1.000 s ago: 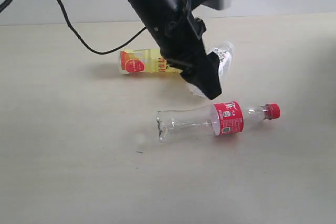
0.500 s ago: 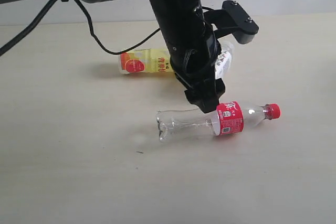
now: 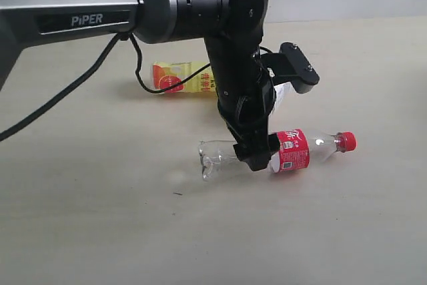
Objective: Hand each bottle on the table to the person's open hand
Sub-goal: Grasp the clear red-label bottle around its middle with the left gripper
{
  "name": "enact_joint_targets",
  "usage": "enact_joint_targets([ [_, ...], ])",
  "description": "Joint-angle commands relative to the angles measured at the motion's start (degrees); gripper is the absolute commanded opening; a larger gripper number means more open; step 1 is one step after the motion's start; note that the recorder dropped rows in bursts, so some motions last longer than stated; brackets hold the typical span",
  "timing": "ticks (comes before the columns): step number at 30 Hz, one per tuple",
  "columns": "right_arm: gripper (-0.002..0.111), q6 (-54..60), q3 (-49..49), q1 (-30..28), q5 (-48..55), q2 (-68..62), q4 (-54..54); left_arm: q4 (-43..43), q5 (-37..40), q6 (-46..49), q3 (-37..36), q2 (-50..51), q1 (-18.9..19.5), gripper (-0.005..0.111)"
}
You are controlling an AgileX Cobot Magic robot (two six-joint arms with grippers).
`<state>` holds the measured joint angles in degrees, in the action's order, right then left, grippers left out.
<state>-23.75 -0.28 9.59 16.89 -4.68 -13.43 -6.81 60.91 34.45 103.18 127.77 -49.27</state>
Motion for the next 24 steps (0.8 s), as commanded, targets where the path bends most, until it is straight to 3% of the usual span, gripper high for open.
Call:
enact_joint_targets([
  [1, 0.0, 0.1, 0.3, -0.3, -0.5, -0.4, 0.0, 0.3, -1.2, 0.2, 0.3, 1.5, -0.3, 0.086],
  [16, 0.0, 0.1, 0.3, -0.3, -0.5, -0.4, 0.0, 0.3, -1.2, 0.0, 0.3, 5.1, -0.3, 0.083],
  [19, 0.0, 0.1, 0.3, -0.3, -0.5, -0.4, 0.0, 0.3, -1.2, 0.0, 0.3, 5.1, -0.3, 0.068],
  [24, 0.0, 0.1, 0.3, -0.3, -0.5, -0.4, 0.0, 0.2, -0.9, -0.2, 0.3, 5.1, -0.3, 0.032],
])
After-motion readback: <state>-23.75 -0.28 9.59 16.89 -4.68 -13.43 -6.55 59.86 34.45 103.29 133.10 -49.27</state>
